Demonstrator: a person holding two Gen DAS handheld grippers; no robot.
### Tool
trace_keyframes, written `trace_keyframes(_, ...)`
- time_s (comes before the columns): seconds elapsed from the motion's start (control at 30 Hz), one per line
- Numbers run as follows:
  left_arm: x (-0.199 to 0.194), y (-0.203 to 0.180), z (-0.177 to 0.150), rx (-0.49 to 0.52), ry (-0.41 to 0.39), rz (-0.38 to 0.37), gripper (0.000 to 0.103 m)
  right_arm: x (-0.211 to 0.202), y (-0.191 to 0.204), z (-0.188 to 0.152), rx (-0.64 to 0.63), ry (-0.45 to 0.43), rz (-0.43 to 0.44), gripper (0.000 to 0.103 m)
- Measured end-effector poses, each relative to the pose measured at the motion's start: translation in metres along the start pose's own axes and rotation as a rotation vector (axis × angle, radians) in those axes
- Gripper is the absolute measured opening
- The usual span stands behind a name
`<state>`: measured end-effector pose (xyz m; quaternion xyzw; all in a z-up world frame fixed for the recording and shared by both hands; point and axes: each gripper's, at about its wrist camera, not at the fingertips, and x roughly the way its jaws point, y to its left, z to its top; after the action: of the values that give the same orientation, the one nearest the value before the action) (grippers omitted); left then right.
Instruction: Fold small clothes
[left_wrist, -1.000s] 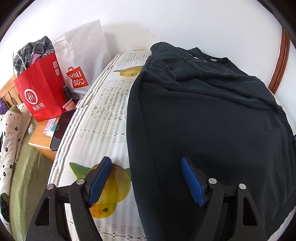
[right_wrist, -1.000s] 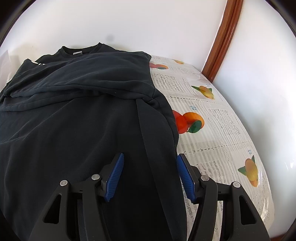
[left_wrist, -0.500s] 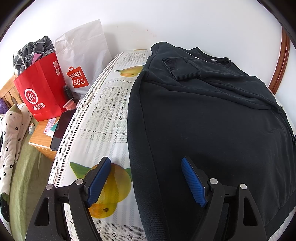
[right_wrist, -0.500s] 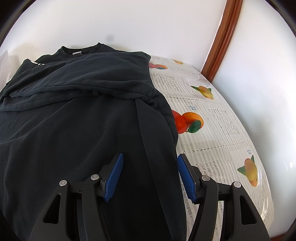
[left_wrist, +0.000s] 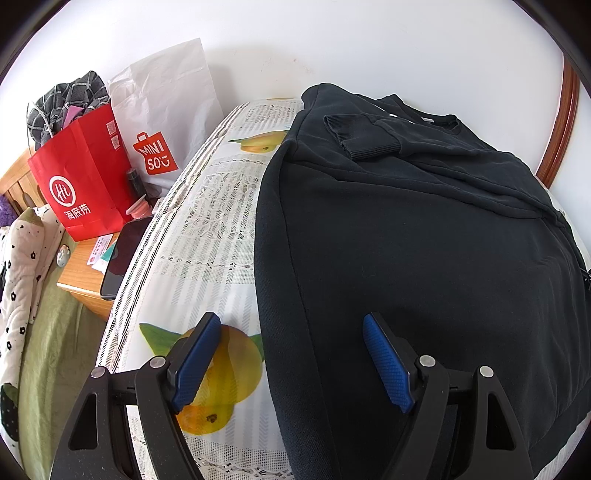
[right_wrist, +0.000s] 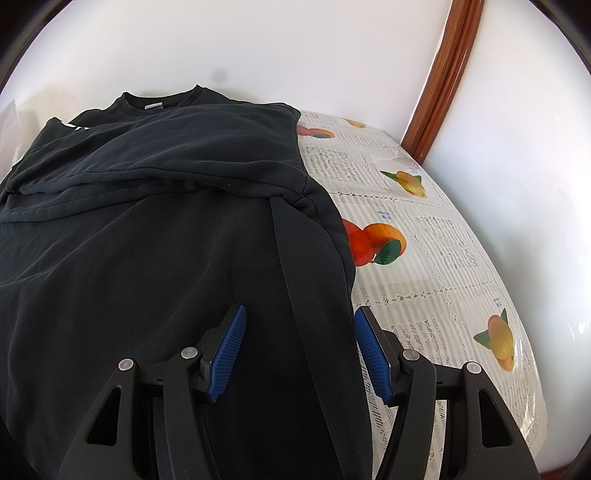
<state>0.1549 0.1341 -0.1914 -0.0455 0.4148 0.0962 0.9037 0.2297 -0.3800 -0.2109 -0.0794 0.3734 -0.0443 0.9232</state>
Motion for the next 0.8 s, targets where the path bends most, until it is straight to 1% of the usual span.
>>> trace_keyframes(0.27,0.0,0.001,-0.001,-0.004,-0.002,-0.007,0.077,0.0,-0.003,0.0,0.006,-0.001,0.011,0.06)
trace_keyframes(0.37,-0.001,0.004,-0.002,-0.013,-0.007,-0.035,0.076,-0.002,-0.006,-0.001,0.007,-0.007,0.059,0.06)
trace_keyframes(0.43,-0.002,0.003,-0.003,-0.008,-0.011,-0.067,0.075,-0.003,-0.006,-0.002,0.0,-0.01,0.097,0.057)
trace_keyframes(0.5,-0.003,0.002,-0.004,-0.005,-0.015,-0.075,0.074,-0.003,-0.006,-0.002,-0.001,-0.01,0.102,0.056)
trace_keyframes(0.53,-0.003,0.002,-0.004,-0.004,-0.015,-0.073,0.072,-0.003,-0.005,-0.002,-0.002,-0.01,0.105,0.053)
trace_keyframes(0.57,-0.003,0.002,-0.004,-0.003,-0.017,-0.075,0.067,-0.003,-0.005,-0.002,-0.003,-0.01,0.111,0.05)
trace_keyframes(0.6,-0.004,0.002,-0.004,-0.004,-0.019,-0.078,0.065,-0.003,-0.005,-0.001,-0.005,-0.011,0.118,0.049)
trace_keyframes(0.63,-0.004,0.003,-0.004,-0.007,-0.022,-0.082,0.058,-0.003,-0.004,-0.002,-0.006,-0.011,0.121,0.045)
trace_keyframes(0.67,-0.005,0.004,-0.004,-0.012,-0.025,-0.086,0.048,-0.003,-0.004,-0.002,-0.008,-0.011,0.122,0.038)
trace_keyframes(0.7,-0.005,0.006,-0.004,-0.017,-0.028,-0.092,0.045,-0.003,-0.003,-0.002,-0.01,-0.01,0.12,0.034)
trace_keyframes(0.77,-0.006,0.009,-0.005,-0.031,-0.03,-0.104,0.037,-0.003,-0.002,-0.002,-0.011,-0.01,0.118,0.021)
trace_keyframes(0.8,-0.006,0.01,-0.005,-0.037,-0.031,-0.108,0.035,-0.003,-0.003,-0.002,-0.009,-0.01,0.118,0.02)
